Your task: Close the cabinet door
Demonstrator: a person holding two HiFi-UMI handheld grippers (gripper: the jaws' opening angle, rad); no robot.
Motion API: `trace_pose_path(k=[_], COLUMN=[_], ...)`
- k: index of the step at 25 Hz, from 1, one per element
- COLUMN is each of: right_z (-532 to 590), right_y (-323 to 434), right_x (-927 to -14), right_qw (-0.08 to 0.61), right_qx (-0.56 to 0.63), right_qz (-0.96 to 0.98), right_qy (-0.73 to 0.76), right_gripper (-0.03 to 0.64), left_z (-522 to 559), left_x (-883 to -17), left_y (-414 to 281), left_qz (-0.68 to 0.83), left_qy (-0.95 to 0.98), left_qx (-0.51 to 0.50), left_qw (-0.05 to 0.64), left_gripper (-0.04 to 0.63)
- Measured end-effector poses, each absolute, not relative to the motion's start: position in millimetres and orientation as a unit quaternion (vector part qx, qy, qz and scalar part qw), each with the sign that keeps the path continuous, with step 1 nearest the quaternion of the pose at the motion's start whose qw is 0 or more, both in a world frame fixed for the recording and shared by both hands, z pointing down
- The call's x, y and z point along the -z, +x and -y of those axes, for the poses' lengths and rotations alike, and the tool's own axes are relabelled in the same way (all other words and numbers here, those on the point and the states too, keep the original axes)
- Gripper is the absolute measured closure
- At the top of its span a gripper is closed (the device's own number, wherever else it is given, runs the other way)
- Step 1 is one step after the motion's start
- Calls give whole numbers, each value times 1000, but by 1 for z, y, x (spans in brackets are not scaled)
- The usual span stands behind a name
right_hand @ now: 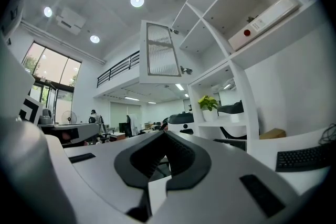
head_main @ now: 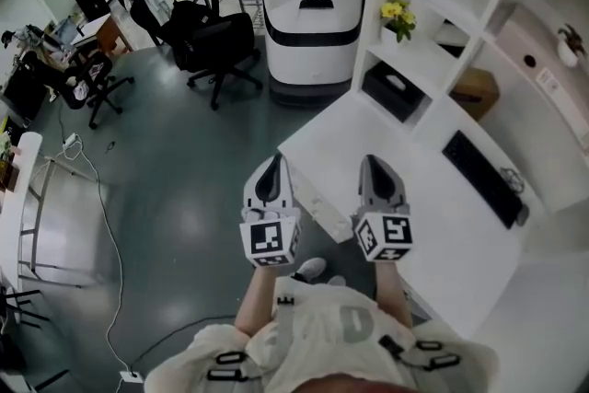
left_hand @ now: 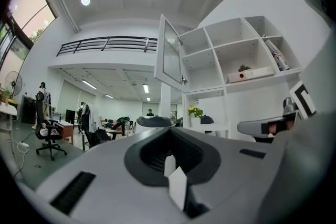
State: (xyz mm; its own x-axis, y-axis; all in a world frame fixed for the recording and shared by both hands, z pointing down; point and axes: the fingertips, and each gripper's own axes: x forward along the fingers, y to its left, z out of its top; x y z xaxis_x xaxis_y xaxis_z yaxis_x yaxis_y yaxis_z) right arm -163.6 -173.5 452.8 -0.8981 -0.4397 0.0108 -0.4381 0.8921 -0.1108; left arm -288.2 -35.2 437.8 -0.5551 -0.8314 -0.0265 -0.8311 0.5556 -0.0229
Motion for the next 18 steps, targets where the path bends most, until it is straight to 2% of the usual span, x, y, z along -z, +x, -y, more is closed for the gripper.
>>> trace_pose_path(k=[18], right_z=[177], right_y=[-164], right_x=[-460], right_qw=[-10], right_qx=[46], right_qz=[-976], right_qy=[-214], right_gripper=[612], left_z=[31], left_x=[-446], left_y=[-299], left_qz=[-895], left_qy=[-446], left_qx=[-30], left_qw=[-9], left_gripper=[588])
